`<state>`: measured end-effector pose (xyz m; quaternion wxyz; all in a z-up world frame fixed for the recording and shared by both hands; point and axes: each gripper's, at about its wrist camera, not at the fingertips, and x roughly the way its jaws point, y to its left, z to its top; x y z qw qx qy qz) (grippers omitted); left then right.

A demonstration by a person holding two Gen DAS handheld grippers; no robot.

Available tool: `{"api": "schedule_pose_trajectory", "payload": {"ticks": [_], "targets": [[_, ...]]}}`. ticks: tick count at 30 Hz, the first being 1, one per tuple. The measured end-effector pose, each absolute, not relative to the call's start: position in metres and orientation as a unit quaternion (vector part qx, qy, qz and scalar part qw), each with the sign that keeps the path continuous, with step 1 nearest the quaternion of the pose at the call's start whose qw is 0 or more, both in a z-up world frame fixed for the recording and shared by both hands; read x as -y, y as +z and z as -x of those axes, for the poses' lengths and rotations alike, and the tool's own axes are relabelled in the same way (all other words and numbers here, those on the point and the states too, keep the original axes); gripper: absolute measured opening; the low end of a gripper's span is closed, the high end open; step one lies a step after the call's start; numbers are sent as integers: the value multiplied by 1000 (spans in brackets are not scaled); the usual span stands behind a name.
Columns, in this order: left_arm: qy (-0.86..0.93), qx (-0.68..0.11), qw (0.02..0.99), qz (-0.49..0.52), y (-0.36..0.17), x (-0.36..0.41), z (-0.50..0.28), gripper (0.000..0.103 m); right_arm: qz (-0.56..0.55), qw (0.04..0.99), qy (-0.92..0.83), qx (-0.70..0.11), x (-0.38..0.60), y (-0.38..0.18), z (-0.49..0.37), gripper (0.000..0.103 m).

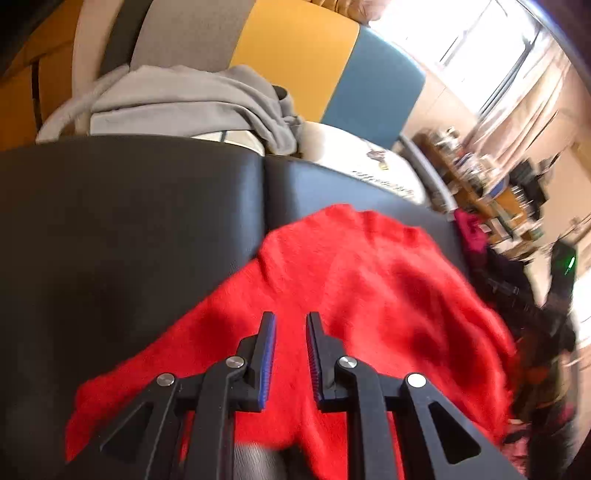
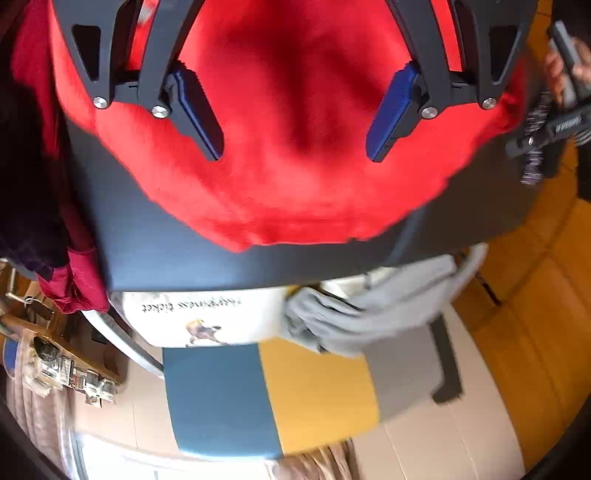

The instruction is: Fold clothes

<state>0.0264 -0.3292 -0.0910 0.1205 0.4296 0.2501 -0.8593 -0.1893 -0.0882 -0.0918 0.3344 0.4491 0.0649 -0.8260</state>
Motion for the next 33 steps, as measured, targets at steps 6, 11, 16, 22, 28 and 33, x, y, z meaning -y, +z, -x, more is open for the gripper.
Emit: {"api": "schedule_pose_trajectory", "payload": {"ticks": [6, 11, 16, 22, 28, 33], "targets": [[-849, -194, 150, -467, -128, 319, -1, 16, -500, 297, -807, -103, 114, -145, 254, 71], [-860, -159, 157, -459, -131, 322, 0, 11, -506, 282, -803, -139, 135, -173, 267, 89], [-868, -121, 175, -448, -128, 349, 6, 11, -480, 281, -818, -149, 168, -180, 272, 99], [-865, -110, 207, -444, -132, 413, 22, 12, -457, 284, -831, -139, 219, -181, 285, 101], [-857, -113, 232, -446, -137, 470, 25, 12, -444, 291, -836, -136, 281, -182, 287, 103], [-848, -194, 229, -437, -115, 489, 3, 12, -444, 297, -832, -152, 309, -178, 284, 101]]}}
